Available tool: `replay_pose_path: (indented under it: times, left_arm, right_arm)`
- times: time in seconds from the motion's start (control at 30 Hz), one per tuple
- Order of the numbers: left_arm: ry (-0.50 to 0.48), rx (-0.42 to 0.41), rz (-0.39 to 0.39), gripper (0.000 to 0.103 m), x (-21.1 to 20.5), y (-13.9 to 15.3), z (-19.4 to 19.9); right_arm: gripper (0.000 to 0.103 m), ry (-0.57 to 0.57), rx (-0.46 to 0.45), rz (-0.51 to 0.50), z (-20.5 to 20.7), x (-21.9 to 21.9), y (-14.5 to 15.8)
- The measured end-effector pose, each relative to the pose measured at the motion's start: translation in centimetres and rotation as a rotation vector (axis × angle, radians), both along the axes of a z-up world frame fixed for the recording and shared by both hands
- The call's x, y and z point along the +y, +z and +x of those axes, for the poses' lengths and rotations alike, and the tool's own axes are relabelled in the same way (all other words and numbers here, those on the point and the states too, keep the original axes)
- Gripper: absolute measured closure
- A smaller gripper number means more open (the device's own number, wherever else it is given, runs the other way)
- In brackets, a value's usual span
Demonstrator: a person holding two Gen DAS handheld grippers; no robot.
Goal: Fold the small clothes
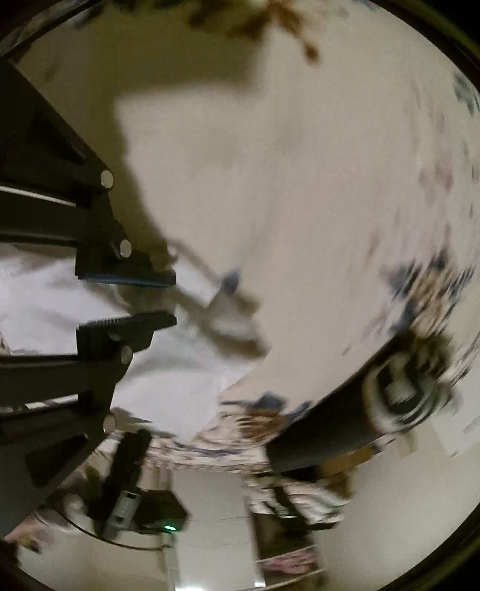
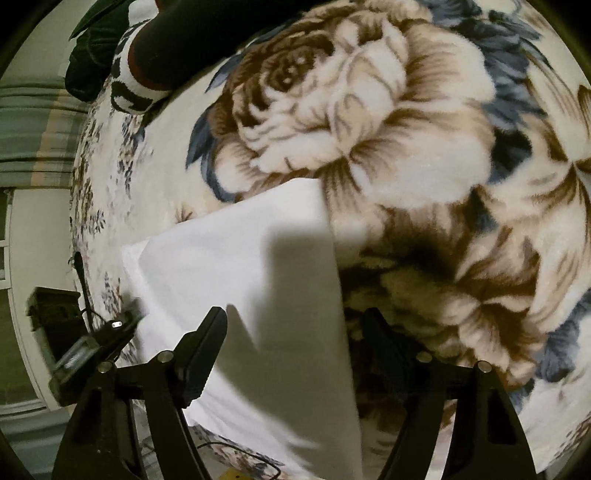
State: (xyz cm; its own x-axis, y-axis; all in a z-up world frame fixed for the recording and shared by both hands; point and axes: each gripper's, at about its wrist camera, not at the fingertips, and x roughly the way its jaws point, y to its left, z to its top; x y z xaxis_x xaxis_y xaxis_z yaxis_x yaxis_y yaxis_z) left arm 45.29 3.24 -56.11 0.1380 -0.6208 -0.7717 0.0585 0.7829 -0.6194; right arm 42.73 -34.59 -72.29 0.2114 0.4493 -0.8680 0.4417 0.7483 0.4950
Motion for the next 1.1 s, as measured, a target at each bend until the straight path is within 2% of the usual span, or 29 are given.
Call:
replay_pose_path:
  times: [0.07, 0.1, 0.13, 0.17, 0.27, 0.3, 0.4, 0.57, 0.77, 0.87, 0.9, 0.93, 0.97, 1.03, 1.07, 1.1]
  left_arm:
    - [0.041, 0.006, -0.021, 0.085, 1.0, 0.6, 0.1]
    - [0.056, 0.007, -0.043, 0.073, 1.3, 1.0, 0.1]
    - [0.065, 0.002, -0.054, 0.053, 1.2, 1.5, 0.1]
    - [0.061, 0.002, -0.054, 0.044, 1.1, 1.7, 0.1]
    - [0.011, -0.005, -0.077, 0.039, 0.2, 2.6, -1.0]
    - [-0.013, -0.001, -0.067, 0.034, -0.1, 2.7, -1.8]
    - [-0.051, 0.036, -0.064, 0.029, -0.1, 1.7, -4.7]
    - [-0.022, 0.155, -0.083, 0.028, 1.0, -2.1, -9.0]
    - [-0.021, 0.158, -0.069, 0.028, 0.2, -3.3, -9.4]
    - [-0.032, 0.124, -0.068, 0.030, -0.1, -2.6, -9.5]
    - [-0.034, 0.112, -0.071, 0.045, -0.2, -2.4, -9.6]
    - [-0.036, 0.101, -0.060, 0.074, -0.2, -2.3, -9.7]
    - [-0.042, 0.099, -0.059, 0.088, -0.3, -2.3, -9.8]
    - [-0.032, 0.085, -0.054, 0.093, -0.6, -2.1, -10.0]
    - [-0.021, 0.079, -0.064, 0.093, -0.5, -2.0, -10.2]
    - [-0.012, 0.076, -0.067, 0.095, -0.5, -1.8, -10.3]
  right_arm:
    - [0.025, -0.005, -0.005, 0.003, 0.1, -0.1, 0.3]
    - [0.025, -0.004, -0.011, 0.002, 0.1, -0.3, 0.5]
    - [0.025, -0.004, -0.017, 0.000, 0.1, -0.4, 0.7]
    - [0.025, -0.007, -0.022, 0.000, 0.1, -0.5, 0.9]
    - [0.025, -0.021, -0.020, 0.028, -0.4, -0.9, 0.9]
    - [0.025, -0.027, -0.015, 0.040, -0.8, -1.0, 0.9]
    - [0.025, -0.023, -0.003, 0.089, -3.0, -1.0, 0.7]
    - [0.025, -0.024, 0.070, 0.153, -8.3, -0.1, -1.6]
    - [0.025, -0.055, 0.077, 0.243, -11.1, 2.0, -4.8]
    - [0.025, -0.073, 0.062, 0.276, -11.3, 2.6, -5.3]
    - [0.025, -0.076, 0.055, 0.288, -11.5, 2.8, -5.4]
    - [0.031, -0.082, 0.047, 0.304, -11.7, 3.0, -5.5]
    - [0.036, -0.089, 0.045, 0.314, -11.8, 3.2, -5.7]
    - [0.069, -0.103, 0.050, 0.328, -12.2, 3.1, -6.1]
    - [0.077, -0.118, 0.049, 0.343, -12.5, 2.9, -6.2]
    - [0.089, -0.131, 0.042, 0.360, -12.6, 2.8, -6.3]
